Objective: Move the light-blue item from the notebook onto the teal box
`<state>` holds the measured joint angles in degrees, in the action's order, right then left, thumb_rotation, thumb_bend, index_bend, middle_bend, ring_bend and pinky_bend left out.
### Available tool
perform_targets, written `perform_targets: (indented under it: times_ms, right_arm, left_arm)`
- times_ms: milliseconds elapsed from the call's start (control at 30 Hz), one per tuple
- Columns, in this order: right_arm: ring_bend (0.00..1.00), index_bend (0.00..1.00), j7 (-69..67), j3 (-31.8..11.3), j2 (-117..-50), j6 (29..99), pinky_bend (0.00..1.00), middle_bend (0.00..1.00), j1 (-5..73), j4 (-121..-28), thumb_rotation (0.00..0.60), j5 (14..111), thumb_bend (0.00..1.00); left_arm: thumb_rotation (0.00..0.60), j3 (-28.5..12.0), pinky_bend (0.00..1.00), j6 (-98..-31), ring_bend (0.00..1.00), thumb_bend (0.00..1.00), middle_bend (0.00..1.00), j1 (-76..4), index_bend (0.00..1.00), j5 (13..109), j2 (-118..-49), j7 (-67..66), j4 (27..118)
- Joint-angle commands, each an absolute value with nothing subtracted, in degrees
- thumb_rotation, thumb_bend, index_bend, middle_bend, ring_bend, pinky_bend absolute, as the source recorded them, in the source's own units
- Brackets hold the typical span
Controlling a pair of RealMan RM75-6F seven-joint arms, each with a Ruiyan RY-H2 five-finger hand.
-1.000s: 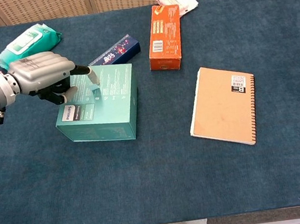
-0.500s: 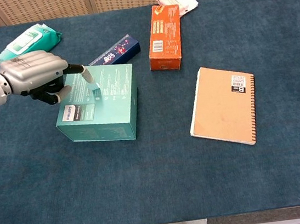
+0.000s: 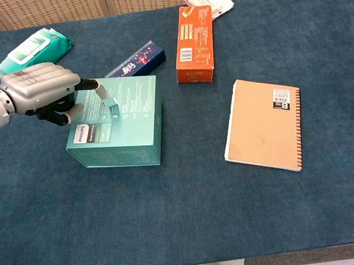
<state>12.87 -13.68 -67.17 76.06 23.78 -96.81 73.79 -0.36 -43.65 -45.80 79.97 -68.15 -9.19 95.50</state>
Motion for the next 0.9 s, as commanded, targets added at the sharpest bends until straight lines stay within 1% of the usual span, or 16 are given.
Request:
perform_targets:
  times_ms: [33, 367, 900]
  right_arm:
    - [1.0, 0.67, 12.96, -13.7, -67.16, 76.12, 1.0, 0.98, 23.77, -96.82, 0.6, 73.85, 0.48]
    - [1.0, 0.67, 13.04, -13.72, -67.2, 76.1, 1.0, 0.98, 23.73, -96.93, 0.6, 73.89, 0.48]
    - [1.0, 0.67, 12.67, -13.8, -67.02, 76.28, 1.0, 0.98, 23.47, -96.97, 0.6, 73.95, 0.48]
  left_arm:
    - [0.6, -0.41, 0.97, -43.83, 1.0, 0.76, 1.0, -45.75, 0.24, 79.96, -68.04, -9.22, 95.57]
    - [0.6, 0.02, 0.97, -45.27, 1.0, 0.76, 1.0, -44.97, 0.24, 81.5, -66.97, -8.8, 96.85]
    - [0.6, 0.07, 0.97, -44.55, 1.0, 0.76, 1.0, -45.1, 0.24, 80.75, -67.97, -10.0, 96.66]
